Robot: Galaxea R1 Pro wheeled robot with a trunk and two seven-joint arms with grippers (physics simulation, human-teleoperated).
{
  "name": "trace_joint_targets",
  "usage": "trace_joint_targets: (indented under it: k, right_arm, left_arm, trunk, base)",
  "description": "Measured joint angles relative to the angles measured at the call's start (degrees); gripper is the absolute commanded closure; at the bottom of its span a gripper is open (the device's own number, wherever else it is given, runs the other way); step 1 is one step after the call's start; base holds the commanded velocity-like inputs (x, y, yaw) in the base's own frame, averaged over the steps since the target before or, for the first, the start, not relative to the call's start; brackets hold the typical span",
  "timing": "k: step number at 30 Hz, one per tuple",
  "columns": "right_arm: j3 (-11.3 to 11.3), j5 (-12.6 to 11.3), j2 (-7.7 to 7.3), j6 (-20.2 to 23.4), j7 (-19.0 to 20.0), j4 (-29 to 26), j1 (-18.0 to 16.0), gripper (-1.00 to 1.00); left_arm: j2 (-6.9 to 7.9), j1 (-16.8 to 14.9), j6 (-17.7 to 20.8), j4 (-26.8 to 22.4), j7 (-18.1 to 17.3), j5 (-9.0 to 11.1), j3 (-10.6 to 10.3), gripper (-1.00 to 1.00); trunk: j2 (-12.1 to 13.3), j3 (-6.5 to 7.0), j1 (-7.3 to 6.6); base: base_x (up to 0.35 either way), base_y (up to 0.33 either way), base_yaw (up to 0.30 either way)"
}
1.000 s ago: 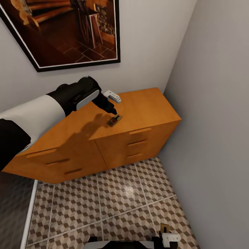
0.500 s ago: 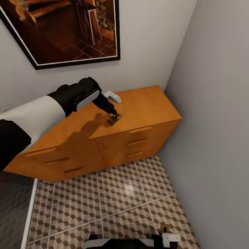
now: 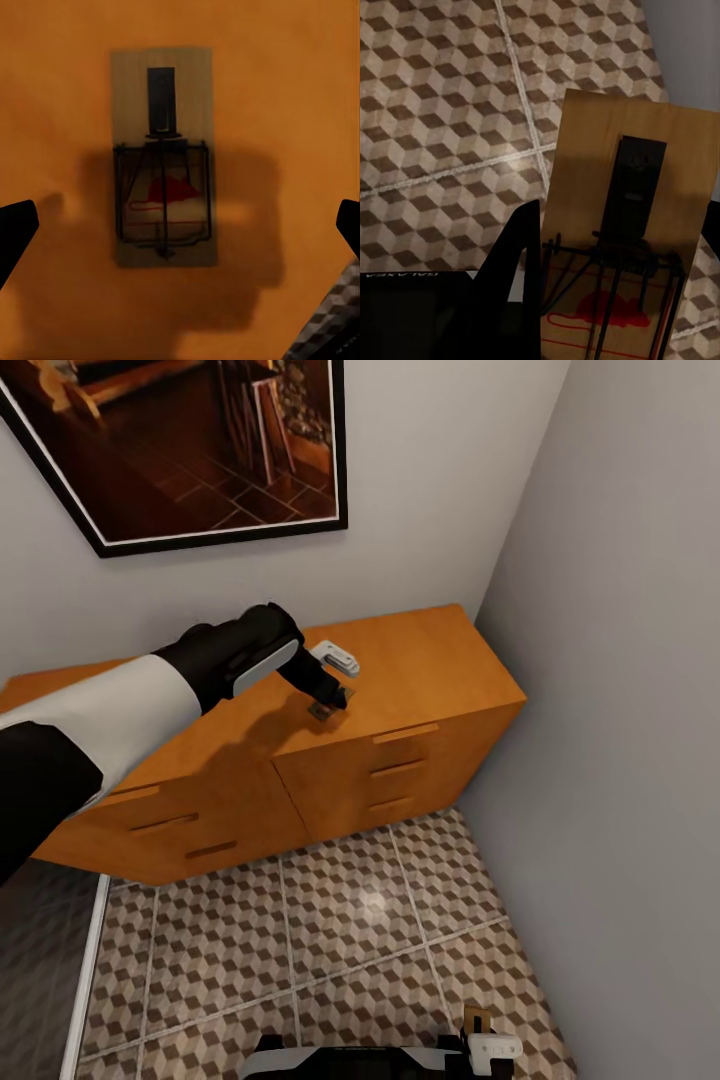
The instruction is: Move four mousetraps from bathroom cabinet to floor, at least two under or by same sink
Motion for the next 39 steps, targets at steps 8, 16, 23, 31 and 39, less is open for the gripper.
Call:
trace_joint_targets:
  k: [8, 16, 23, 31, 39]
  right_arm:
    - [0.00, 0.00, 0.00, 0.00, 0.01, 0.00, 0.00, 1.00]
    - [0.00, 0.00, 0.00, 0.03, 0.02, 0.00, 0.00, 1.00]
    - [-0.01, 0.07, -0.18, -0.09, 0.19, 0.00, 0.00, 1.00]
    - [-0.02, 0.10, -0.59, -0.10, 0.36, 0.08, 0.00, 1.00]
    - [0.02, 0.10, -0.20, 0.04, 0.11, 0.01, 0.00, 1.00]
  left_arm:
    - [0.03, 0.35, -0.01, 0.04, -0.01, 0.00, 0.00, -1.00]
    - [0.22, 0.37, -0.01, 0.11, -0.03, 0.14, 0.00, -1.00]
    - [0.24, 0.37, -0.01, 0.14, 0.00, 0.17, 0.00, -1.00]
    - [0.23, 0.37, -0.01, 0.14, -0.03, 0.17, 0.00, -1.00]
    - [0.23, 0.37, -0.01, 0.14, 0.00, 0.18, 0.00, -1.00]
  trunk:
    - [0.00, 0.00, 0.00]
    - [0.00, 0.00, 0.00]
    - [0.00, 0.00, 0.00]
    - [0.00, 0.00, 0.00]
    - [0.00, 0.00, 0.00]
  base:
    - [0.000, 0.000, 0.000]
    - [0.000, 0.000, 0.000]
    - [0.000, 0.000, 0.000]
    - [0.000, 0.000, 0.000]
    - [0.000, 0.000, 0.000]
